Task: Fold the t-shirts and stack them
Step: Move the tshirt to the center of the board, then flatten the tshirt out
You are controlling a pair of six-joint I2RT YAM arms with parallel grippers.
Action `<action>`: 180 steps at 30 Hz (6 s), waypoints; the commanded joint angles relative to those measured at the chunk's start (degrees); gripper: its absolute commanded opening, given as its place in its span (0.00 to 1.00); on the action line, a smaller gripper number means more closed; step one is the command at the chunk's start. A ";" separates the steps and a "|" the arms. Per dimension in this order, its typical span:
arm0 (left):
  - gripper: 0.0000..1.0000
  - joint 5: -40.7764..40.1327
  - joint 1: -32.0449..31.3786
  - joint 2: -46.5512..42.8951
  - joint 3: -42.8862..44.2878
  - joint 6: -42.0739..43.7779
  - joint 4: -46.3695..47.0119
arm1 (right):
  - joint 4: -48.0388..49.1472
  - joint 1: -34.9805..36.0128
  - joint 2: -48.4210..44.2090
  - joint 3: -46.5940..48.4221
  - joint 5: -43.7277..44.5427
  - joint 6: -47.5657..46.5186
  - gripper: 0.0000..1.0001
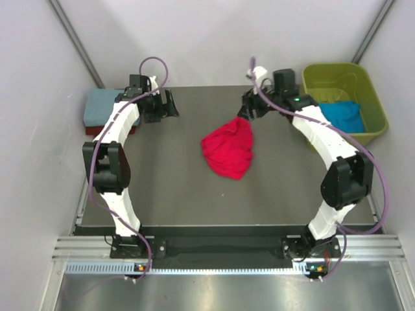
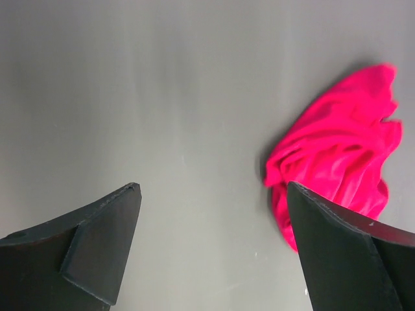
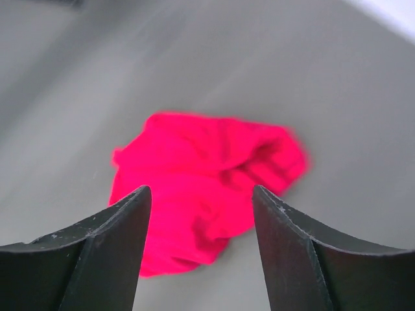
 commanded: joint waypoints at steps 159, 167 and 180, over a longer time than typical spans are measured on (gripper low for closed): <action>0.94 8.70 11.84 -28.17 -24.67 -5.32 5.09 | -11.28 -0.37 -21.13 -17.79 26.67 -25.83 0.00; 0.94 8.70 11.84 -26.85 -23.00 -4.44 4.12 | -11.97 -3.56 -16.82 -20.33 25.53 -24.59 0.46; 0.95 7.74 11.84 -27.37 -23.70 -2.60 3.60 | -22.08 22.46 -8.84 -15.38 10.50 -30.83 0.47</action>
